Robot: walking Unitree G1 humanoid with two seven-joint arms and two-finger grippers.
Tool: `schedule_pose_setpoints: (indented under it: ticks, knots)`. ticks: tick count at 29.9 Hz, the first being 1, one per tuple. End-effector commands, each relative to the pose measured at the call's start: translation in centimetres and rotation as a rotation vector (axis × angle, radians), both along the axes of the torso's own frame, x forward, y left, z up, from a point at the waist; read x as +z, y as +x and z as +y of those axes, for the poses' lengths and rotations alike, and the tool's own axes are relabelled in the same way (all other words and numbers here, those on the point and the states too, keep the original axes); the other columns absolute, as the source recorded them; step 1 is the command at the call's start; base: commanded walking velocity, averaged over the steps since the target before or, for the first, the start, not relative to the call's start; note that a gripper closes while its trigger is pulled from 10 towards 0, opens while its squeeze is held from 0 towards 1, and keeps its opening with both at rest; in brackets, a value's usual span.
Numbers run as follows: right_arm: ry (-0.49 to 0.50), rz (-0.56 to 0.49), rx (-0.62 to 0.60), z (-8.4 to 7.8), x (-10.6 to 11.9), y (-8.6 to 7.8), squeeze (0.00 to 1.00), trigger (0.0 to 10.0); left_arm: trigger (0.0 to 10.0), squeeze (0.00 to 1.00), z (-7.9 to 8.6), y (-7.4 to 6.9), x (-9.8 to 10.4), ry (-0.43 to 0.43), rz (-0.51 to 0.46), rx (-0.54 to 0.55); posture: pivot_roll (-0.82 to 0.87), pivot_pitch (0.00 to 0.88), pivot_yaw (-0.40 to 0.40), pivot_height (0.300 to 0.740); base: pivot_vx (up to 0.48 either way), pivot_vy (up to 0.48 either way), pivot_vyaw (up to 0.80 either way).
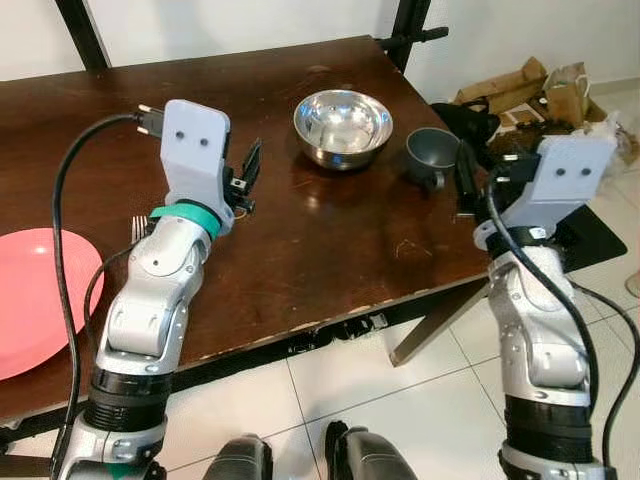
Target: Setting the table
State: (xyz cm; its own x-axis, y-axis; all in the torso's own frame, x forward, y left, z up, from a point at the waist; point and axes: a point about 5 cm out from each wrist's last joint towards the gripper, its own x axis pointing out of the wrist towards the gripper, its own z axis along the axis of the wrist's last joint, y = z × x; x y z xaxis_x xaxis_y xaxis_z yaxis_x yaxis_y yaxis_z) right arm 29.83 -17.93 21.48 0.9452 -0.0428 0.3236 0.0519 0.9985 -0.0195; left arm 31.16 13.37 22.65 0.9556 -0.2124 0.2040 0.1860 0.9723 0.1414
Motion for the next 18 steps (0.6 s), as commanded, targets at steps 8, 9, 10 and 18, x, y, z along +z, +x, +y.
schedule_pose_setpoints:
  ticks: [8,9,10,18]
  knots:
    - [0.05,0.021,-0.014,0.46,-0.89,0.32,0.0,10.0,10.0,0.0,-0.4,0.34,-0.1,0.009,-0.03,-0.009,0.01,0.0,-0.011,0.74,-0.309,0.0,0.0]
    - [0.05,0.021,-0.014,0.46,-0.89,0.32,0.0,10.0,10.0,0.0,-0.4,0.34,-0.1,0.009,-0.03,-0.009,0.01,0.0,-0.011,0.74,-0.349,0.0,0.0]
    - [0.068,0.022,-0.014,0.57,-0.92,0.44,0.0,10.0,10.0,0.0,-0.37,0.39,-0.07,0.009,-0.036,-0.007,0.01,0.0,-0.013,0.74,-0.352,0.0,0.0]
    - [0.104,0.026,-0.013,0.69,-0.91,0.75,0.0,10.0,10.0,0.0,-0.48,0.57,-0.12,0.0,-0.048,-0.004,0.01,0.0,-0.02,0.74,-0.361,0.0,0.0]
